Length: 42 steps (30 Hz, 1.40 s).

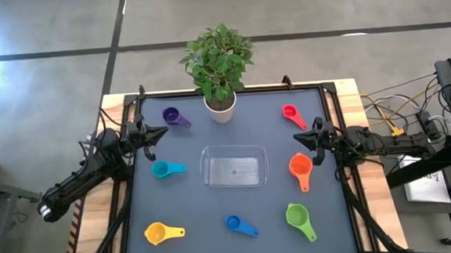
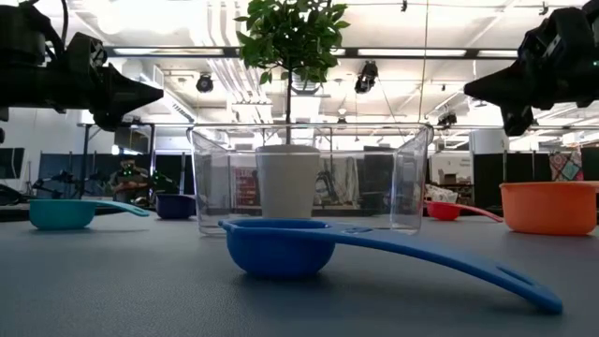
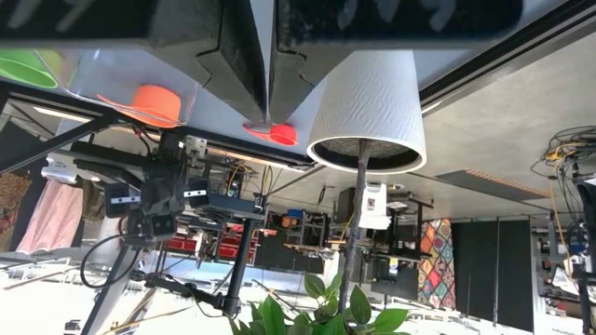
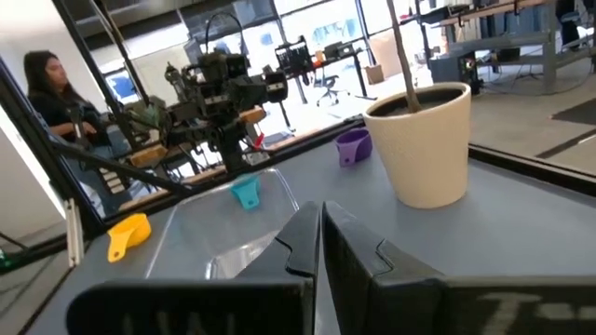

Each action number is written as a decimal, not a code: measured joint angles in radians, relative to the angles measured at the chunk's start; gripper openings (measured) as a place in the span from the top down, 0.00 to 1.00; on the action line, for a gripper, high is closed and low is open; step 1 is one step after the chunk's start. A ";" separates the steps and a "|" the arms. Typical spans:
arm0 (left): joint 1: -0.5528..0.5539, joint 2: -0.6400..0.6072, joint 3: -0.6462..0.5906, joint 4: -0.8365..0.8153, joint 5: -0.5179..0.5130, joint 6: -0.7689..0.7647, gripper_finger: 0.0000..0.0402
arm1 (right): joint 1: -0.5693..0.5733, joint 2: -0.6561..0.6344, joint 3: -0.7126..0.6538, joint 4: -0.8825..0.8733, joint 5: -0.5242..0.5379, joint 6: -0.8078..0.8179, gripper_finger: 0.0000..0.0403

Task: Nest measuring cups in basket
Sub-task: Stack the green measuring cup on top of the orange measuring cup

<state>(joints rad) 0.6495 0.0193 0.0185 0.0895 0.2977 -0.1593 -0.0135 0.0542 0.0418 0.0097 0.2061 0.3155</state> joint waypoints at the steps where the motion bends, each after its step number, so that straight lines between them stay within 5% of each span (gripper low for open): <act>1: 0.000 0.000 0.000 0.000 0.000 0.000 1.00 | 0.000 0.000 0.000 0.012 0.000 0.005 0.98; 4: 0.000 0.000 0.000 0.000 0.000 0.000 1.00 | 0.000 0.000 0.000 0.059 -0.028 0.048 0.98; 8: 0.000 0.000 0.000 0.000 0.000 0.000 1.00 | 0.001 0.016 0.069 0.124 -0.256 0.080 0.98; 10: 0.000 0.000 0.000 0.000 0.000 0.000 1.00 | 0.009 0.033 0.140 0.069 -0.280 0.080 0.98; 18: 0.000 0.000 0.000 0.000 0.000 0.000 1.00 | 0.100 0.246 0.422 -0.312 -0.066 0.027 0.98; 26: 0.000 0.000 0.000 0.000 0.000 0.000 1.00 | 0.176 0.513 0.664 -0.572 -0.042 0.046 0.98; 34: 0.000 0.000 0.000 0.000 0.000 0.000 1.00 | 0.281 0.693 0.740 -0.635 -0.022 0.090 0.98; 42: 0.000 0.000 0.000 0.000 0.000 0.000 1.00 | 0.549 0.780 0.742 -0.707 0.080 0.281 0.98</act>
<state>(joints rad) 0.6495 0.0193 0.0185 0.0895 0.2974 -0.1589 0.5358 0.8342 0.7834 -0.6971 0.2863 0.5967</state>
